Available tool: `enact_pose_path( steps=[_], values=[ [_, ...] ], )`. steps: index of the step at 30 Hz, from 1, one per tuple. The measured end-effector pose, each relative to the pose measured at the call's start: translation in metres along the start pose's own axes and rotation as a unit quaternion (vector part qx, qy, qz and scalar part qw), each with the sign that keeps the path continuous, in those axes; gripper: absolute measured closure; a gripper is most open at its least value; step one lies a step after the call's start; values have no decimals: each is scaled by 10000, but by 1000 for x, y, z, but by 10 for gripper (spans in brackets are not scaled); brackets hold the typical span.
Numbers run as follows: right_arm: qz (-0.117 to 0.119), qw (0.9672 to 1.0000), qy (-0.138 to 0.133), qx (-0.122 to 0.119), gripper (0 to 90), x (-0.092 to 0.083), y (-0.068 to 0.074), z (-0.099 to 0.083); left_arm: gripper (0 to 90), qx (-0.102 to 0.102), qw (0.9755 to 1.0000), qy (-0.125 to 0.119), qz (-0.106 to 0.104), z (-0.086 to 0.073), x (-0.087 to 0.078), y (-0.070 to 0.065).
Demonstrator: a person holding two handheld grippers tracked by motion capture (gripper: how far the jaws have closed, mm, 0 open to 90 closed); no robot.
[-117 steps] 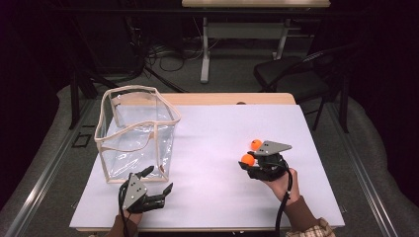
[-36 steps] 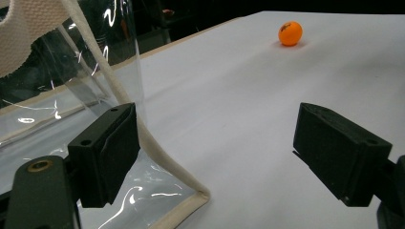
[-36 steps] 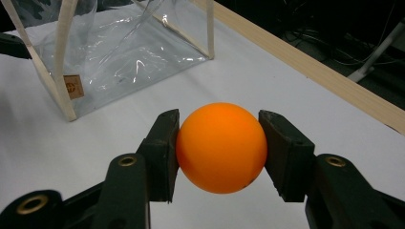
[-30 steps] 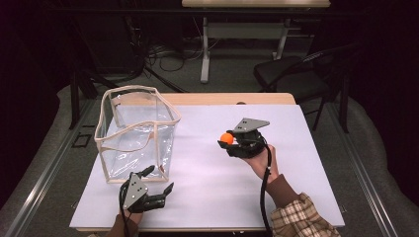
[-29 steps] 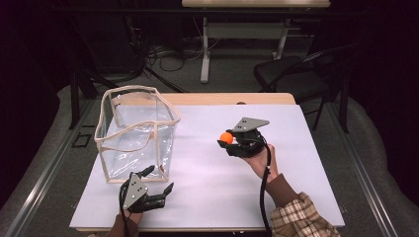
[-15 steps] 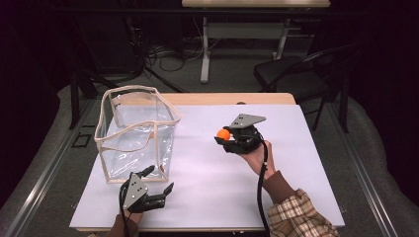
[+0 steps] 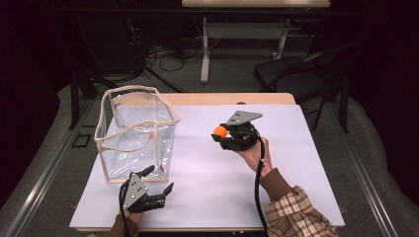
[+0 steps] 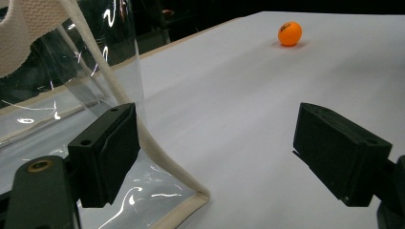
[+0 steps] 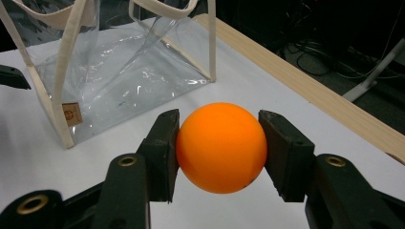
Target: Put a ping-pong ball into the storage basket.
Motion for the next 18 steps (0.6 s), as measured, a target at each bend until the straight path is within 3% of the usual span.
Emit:
enact_pose_path(
  steps=[18],
  values=[
    [109,9999,-104,-71,511,8,5,19,157,15,10000,3,-21,0,0,-1]
  ],
)
Point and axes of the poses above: each handheld gripper's, and its own axes: x roughly forward along the jaws, z roughly out of its top, y roughly to its left, the point moved 7 cm from there along x, roughly forward along the jaws, and after that the axes turned 8 degrees about -z, right-handed, at the moved point
